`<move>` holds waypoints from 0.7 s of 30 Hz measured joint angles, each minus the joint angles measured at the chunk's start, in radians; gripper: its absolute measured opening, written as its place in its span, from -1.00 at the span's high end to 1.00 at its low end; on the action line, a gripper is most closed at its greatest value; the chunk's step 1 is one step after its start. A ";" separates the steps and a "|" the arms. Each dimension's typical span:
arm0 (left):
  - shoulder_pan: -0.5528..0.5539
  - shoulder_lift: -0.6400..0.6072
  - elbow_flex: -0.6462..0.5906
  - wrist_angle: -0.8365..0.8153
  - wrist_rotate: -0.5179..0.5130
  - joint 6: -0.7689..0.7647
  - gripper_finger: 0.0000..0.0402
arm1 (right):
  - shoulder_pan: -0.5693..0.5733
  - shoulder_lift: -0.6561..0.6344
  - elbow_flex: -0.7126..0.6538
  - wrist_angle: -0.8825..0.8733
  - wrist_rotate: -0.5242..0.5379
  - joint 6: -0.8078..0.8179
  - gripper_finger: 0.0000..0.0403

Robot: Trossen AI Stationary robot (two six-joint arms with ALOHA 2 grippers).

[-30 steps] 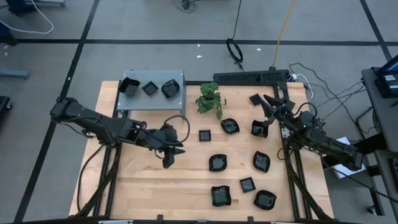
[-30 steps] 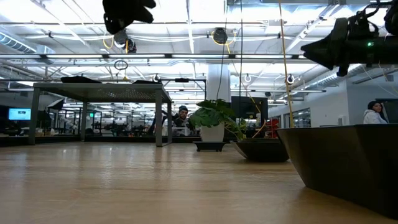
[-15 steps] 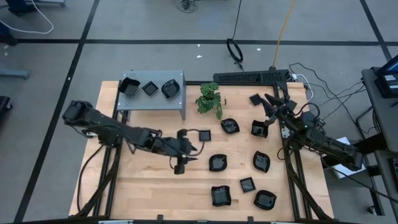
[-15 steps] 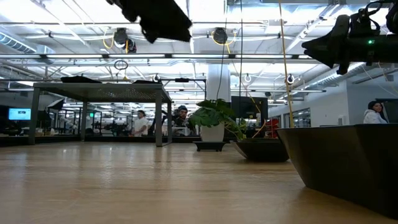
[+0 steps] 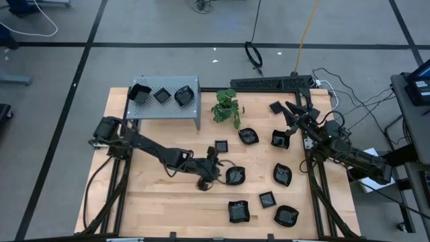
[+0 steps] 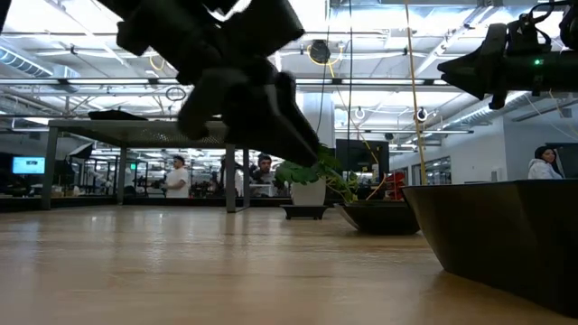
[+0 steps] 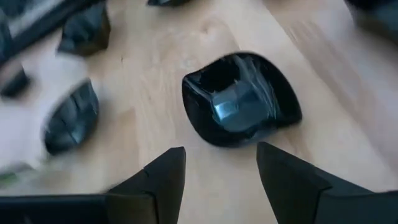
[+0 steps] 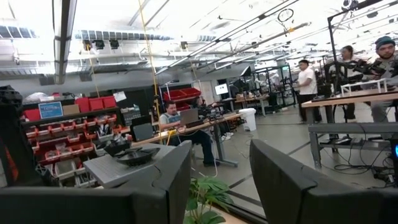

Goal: Pick & Place Mini shaped plates
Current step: Stack the leaf-shaped plate on top of the leaf-shaped plate on the shelf

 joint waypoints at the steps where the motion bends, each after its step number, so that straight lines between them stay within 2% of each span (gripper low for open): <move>1: 0.004 0.006 0.000 0.011 0.009 -0.068 -0.01 | 0.000 0.000 0.000 0.000 0.000 0.000 0.24; 5: 0.031 0.006 0.000 0.055 0.026 -0.381 -0.01 | 0.000 0.000 0.000 0.000 0.000 0.000 0.24; 9: 0.075 0.005 0.000 0.099 0.053 -0.814 -0.01 | 0.000 0.000 0.000 0.001 0.000 0.000 0.24; 11: 0.098 0.020 0.001 0.097 0.053 -0.947 -0.01 | 0.000 0.000 0.000 0.000 0.000 0.000 0.24; 13: 0.114 0.040 0.000 0.092 0.053 -1.000 -0.01 | 0.000 0.000 0.000 0.000 0.000 0.000 0.24; 16: 0.128 0.089 0.001 0.169 0.058 -1.050 -0.01 | 0.000 0.000 0.000 0.000 0.000 0.000 0.24; 21: 0.131 0.146 0.000 0.220 0.130 -1.074 -0.01 | 0.000 0.003 0.000 0.001 0.000 0.000 0.24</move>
